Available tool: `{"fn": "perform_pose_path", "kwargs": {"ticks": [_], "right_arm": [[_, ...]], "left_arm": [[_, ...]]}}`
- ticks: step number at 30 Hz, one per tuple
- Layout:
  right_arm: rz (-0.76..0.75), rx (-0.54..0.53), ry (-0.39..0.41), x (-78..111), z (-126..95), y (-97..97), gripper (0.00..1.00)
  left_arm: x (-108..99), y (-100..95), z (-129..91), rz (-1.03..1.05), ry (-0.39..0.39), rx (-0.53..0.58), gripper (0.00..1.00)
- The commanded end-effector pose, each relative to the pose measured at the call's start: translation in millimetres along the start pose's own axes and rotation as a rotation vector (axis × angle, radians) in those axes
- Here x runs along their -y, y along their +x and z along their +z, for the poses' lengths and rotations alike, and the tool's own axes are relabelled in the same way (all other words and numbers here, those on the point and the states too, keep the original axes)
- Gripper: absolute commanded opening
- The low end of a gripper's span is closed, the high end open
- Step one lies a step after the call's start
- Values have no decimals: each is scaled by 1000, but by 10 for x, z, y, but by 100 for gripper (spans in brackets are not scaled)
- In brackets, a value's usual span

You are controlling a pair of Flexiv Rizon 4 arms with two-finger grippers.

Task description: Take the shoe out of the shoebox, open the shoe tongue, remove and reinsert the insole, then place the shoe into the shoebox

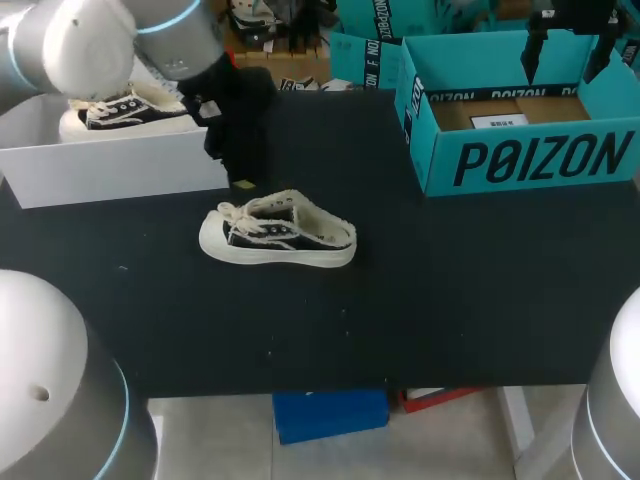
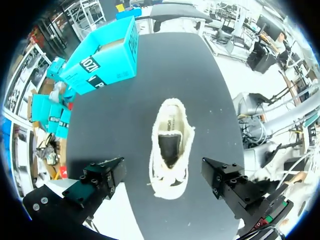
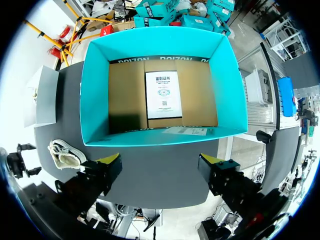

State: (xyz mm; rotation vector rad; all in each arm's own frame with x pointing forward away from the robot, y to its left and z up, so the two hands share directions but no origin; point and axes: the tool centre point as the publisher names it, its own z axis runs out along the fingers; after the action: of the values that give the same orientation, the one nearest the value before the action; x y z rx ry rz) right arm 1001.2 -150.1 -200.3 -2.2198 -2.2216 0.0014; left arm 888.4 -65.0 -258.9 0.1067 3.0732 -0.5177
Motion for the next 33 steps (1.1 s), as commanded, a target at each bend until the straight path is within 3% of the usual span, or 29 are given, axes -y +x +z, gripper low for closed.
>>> {"fn": "perform_pose_path", "kwargs": {"ticks": [1, 3, 8, 17, 22, 26, 33], "right_arm": [[0, 0, 0, 0, -2, 1, 100], [0, 0, 0, 0, -2, 1, 100], [0, 0, 0, 0, -2, 1, 100], [-32, 5, -12, 11, -74, 13, 100], [-333, 30, -103, 169, -511, 92, 100], [-672, 80, -176, 548, -761, 220, 100], [-1185, 249, -239, 1283, -762, 521, 100]], "left_arm": [[-442, 126, -37, 24, 301, 10, 100], [-497, 146, -3, 6, 269, 23, 100], [-593, 172, 13, -13, 296, 29, 100], [-586, 205, 15, 0, 283, 16, 100], [-586, 205, 15, 0, 283, 16, 100], [-586, 205, 15, 0, 283, 16, 100], [-586, 205, 15, 0, 283, 16, 100]]}}
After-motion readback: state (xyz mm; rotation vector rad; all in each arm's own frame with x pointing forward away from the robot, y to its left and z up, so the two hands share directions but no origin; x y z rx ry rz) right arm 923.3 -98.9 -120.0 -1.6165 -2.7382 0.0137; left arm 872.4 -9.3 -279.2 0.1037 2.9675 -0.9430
